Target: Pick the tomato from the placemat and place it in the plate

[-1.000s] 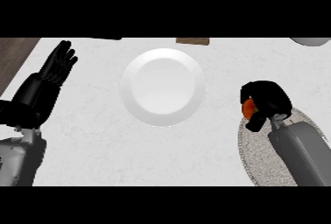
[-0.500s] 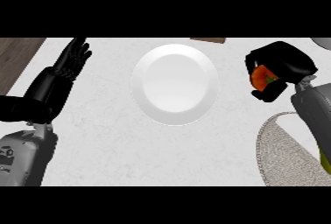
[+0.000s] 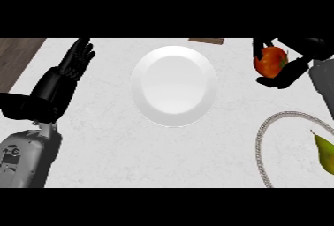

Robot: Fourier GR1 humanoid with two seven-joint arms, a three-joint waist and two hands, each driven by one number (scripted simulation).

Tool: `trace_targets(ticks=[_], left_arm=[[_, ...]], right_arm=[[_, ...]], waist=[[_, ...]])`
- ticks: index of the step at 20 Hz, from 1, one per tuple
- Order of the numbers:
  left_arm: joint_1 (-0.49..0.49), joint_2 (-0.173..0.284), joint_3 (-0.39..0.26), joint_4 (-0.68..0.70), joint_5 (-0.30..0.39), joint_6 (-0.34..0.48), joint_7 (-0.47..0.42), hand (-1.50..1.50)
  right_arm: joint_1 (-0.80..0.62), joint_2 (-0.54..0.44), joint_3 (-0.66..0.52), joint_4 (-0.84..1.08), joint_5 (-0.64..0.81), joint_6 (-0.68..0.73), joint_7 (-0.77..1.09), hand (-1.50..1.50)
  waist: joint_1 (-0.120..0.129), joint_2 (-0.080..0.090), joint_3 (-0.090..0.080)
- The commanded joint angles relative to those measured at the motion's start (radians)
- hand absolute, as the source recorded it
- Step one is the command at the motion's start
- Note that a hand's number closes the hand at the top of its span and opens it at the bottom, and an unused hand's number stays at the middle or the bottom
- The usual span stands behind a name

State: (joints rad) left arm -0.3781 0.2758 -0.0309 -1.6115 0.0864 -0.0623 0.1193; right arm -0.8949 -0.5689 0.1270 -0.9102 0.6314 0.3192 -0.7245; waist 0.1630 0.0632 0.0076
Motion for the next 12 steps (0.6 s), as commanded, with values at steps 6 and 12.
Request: trace_targets(ticks=[6, 12], left_arm=[[-0.002, -0.002, 0.014, 0.043, -0.006, 0.006, -0.011, 0.00], [0.007, 0.008, 0.035, 0.076, -0.006, 0.001, -0.027, 0.00]], right_arm=[[-0.186, 0.072, -0.002, 0.227, -0.131, 0.164, -0.262, 1.50], [-0.305, 0.141, 0.052, 0.336, -0.139, 0.187, -0.258, 1.50]], waist=[[-0.027, -0.017, -0.006], [-0.056, -0.026, -0.008]])
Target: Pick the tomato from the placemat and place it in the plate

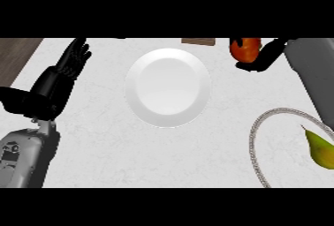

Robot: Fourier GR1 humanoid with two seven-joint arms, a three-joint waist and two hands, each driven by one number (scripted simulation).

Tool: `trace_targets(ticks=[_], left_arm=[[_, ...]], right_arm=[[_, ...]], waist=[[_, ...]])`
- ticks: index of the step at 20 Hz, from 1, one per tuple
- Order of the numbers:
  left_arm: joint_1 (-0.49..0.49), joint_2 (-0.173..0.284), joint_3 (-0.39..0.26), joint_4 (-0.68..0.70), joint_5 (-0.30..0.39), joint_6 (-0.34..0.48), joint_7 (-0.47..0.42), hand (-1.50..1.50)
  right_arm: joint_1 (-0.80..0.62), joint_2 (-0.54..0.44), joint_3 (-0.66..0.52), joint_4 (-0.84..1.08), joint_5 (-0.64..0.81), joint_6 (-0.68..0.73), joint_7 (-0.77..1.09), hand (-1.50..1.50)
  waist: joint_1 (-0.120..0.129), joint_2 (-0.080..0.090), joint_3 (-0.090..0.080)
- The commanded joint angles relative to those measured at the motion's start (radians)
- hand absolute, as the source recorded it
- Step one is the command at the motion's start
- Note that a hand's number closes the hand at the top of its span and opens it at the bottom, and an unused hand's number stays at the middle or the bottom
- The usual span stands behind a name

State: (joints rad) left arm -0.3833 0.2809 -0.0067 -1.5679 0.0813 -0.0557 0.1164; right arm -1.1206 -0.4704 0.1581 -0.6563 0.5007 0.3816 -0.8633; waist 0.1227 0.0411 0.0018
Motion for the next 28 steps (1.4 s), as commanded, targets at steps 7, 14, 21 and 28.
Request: trace_targets(ticks=[7, 14, 21, 28], left_arm=[[0.035, 0.017, 0.024, 0.002, 0.001, -0.007, 0.003, 0.00], [0.052, -0.017, 0.026, 0.007, -0.021, 0.027, -0.025, 0.00], [0.094, -0.003, 0.024, -0.081, -0.018, 0.008, 0.011, 0.00], [-0.009, -0.020, 0.023, 0.060, -0.035, 0.000, -0.036, 0.00]], right_arm=[[-0.164, 0.220, 0.075, 0.180, -0.023, 0.125, -0.054, 1.50], [-0.154, 0.365, 0.132, 0.296, 0.040, -0.026, -0.059, 1.50], [-0.153, 0.468, 0.210, 0.344, 0.080, -0.187, -0.010, 1.50], [-0.140, 0.470, 0.265, 0.358, -0.020, -0.112, 0.116, -1.50]], waist=[[-0.041, -0.019, -0.002], [-0.068, -0.021, -0.002], [-0.052, -0.025, -0.002], [-0.032, -0.015, -0.003]])
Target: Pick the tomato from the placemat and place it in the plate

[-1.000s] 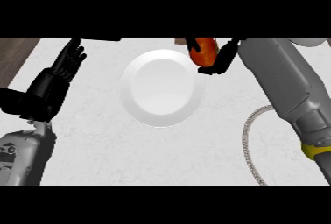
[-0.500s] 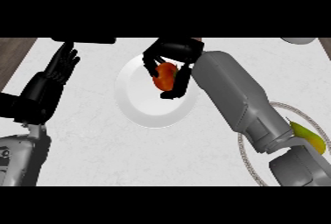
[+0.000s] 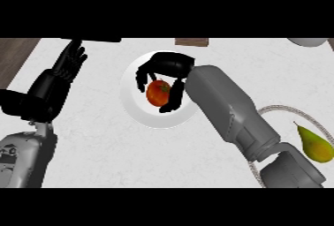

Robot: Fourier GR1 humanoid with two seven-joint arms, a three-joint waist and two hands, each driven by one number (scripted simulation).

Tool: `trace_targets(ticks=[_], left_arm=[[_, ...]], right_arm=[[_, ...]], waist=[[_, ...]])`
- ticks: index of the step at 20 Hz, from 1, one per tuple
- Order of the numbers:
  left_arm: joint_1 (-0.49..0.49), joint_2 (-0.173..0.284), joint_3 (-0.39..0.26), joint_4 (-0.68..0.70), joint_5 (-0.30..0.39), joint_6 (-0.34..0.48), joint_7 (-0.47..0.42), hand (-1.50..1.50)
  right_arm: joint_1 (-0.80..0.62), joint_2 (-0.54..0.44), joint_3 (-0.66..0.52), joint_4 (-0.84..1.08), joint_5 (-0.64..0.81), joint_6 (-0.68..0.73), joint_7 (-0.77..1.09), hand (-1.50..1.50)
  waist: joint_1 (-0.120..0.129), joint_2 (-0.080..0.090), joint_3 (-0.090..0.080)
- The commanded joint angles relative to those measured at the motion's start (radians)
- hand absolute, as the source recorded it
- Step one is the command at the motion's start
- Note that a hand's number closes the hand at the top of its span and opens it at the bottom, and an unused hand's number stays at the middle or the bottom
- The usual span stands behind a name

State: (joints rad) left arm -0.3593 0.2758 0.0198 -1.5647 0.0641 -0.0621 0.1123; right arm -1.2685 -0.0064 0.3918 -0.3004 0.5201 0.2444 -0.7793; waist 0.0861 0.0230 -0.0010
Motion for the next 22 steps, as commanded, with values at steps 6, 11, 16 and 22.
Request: trace_targets(ticks=[6, 11, 16, 22], left_arm=[[-0.020, 0.010, 0.009, -0.005, 0.017, -0.029, 0.011, 0.00], [-0.026, -0.032, -0.021, 0.026, -0.025, 0.006, -0.020, 0.00], [-0.002, 0.012, 0.019, 0.010, 0.002, -0.023, 0.002, 0.00], [0.003, -0.010, 0.009, 0.001, -0.011, -0.005, -0.006, 0.00]], right_arm=[[0.128, 0.006, 0.066, -0.046, -0.158, 0.099, -0.014, -1.50], [0.078, 0.006, -0.023, -0.062, -0.346, 0.140, 0.054, -1.50], [0.022, 0.006, -0.092, 0.016, -0.461, 0.263, 0.099, -1.50], [-0.080, -0.053, -0.205, 0.125, -0.529, 0.318, 0.141, -1.50]], waist=[[0.042, 0.004, 0.000], [0.026, 0.003, 0.000], [0.016, 0.002, 0.000], [0.008, 0.015, 0.001]])
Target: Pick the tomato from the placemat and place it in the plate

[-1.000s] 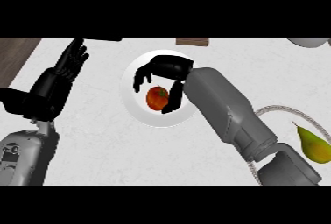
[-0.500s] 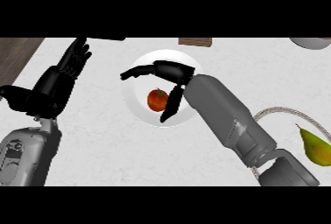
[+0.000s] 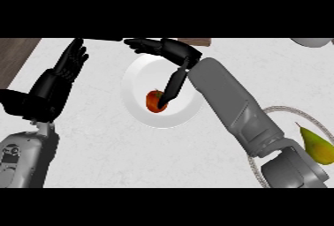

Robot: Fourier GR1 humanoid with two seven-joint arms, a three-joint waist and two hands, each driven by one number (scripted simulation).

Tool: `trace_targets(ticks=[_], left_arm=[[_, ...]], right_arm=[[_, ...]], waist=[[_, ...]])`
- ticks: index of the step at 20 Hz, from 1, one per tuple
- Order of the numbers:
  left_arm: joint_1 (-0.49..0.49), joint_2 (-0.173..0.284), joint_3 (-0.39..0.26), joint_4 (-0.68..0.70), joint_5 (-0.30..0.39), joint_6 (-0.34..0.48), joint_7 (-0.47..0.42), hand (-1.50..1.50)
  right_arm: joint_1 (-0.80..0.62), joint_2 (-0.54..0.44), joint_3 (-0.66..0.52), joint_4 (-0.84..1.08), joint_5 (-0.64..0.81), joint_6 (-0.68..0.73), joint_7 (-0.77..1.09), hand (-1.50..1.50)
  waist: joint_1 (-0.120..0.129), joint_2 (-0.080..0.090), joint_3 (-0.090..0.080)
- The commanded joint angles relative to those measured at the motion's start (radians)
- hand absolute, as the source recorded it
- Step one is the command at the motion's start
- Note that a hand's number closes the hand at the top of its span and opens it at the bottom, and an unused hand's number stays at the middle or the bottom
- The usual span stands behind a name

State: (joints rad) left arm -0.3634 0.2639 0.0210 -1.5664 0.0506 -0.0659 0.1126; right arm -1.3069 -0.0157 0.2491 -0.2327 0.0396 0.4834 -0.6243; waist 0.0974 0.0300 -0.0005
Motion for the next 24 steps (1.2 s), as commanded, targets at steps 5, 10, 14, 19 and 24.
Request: trace_targets(ticks=[5, 10, 14, 19, 24], left_arm=[[-0.015, 0.005, 0.004, -0.009, 0.001, -0.008, -0.005, 0.00], [-0.021, -0.025, -0.023, -0.023, -0.010, 0.011, 0.019, 0.00], [-0.030, -0.012, -0.020, -0.027, -0.012, -0.003, 0.002, 0.00], [-0.038, -0.027, -0.027, -0.025, -0.004, -0.002, 0.013, 0.00], [-0.034, -0.013, -0.013, -0.035, 0.004, -0.013, -0.001, 0.00]], right_arm=[[-0.027, -0.126, -0.076, 0.091, -0.053, 0.139, -0.033, -1.50], [-0.020, -0.201, -0.080, 0.076, -0.051, 0.182, -0.062, -1.50], [-0.033, -0.264, -0.090, 0.070, -0.060, 0.222, -0.045, -1.50], [-0.017, -0.310, -0.083, 0.046, -0.051, 0.226, -0.066, -1.50], [-0.004, -0.353, -0.082, 0.026, -0.049, 0.214, -0.073, -1.50]], waist=[[0.011, 0.020, 0.001], [0.024, 0.029, 0.003], [0.044, 0.039, 0.004], [0.048, 0.046, 0.005], [0.072, 0.055, 0.006]])
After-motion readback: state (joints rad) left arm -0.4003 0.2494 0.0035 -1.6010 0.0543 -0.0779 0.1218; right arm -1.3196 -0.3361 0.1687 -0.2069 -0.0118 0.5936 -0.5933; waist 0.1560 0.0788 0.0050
